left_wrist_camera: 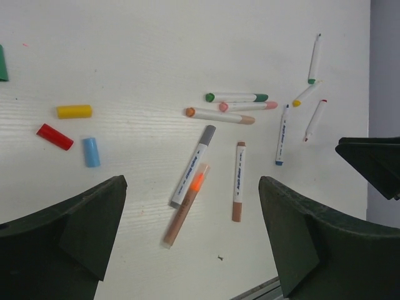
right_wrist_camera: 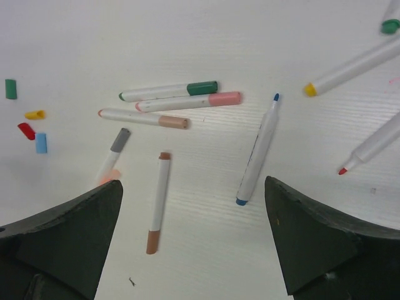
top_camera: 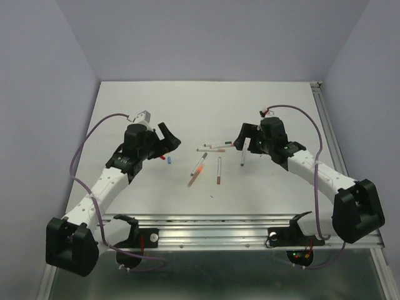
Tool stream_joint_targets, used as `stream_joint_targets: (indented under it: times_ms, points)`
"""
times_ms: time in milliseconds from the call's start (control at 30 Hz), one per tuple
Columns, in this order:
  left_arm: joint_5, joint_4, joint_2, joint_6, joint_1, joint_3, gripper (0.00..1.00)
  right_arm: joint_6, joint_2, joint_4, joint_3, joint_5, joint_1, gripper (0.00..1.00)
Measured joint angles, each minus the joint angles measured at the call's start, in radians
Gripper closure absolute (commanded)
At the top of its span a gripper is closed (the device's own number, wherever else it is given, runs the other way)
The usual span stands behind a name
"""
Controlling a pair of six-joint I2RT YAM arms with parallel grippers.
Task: Open the pen caps
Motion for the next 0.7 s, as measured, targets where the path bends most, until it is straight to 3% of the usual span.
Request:
stream_joint_targets:
  times_ms: [133, 333, 700]
  points:
    - [0.003, -0.001, -0.032, -0.008, 0.000, -0.010, 0.01, -0.005, 0.012, 0.023, 0.004, 0.002, 0.076, 0.00]
    - [0.006, -0.001, -0.039, -0.018, 0.000, -0.027, 0.01, 0.010, 0.216, -0.044, 0.130, 0.134, 0.258, 0.00]
    - [0.035, 0.023, -0.038, -0.021, 0.000, -0.077, 0.01, 0.080, 0.497, -0.163, 0.296, 0.333, 0.363, 0.02]
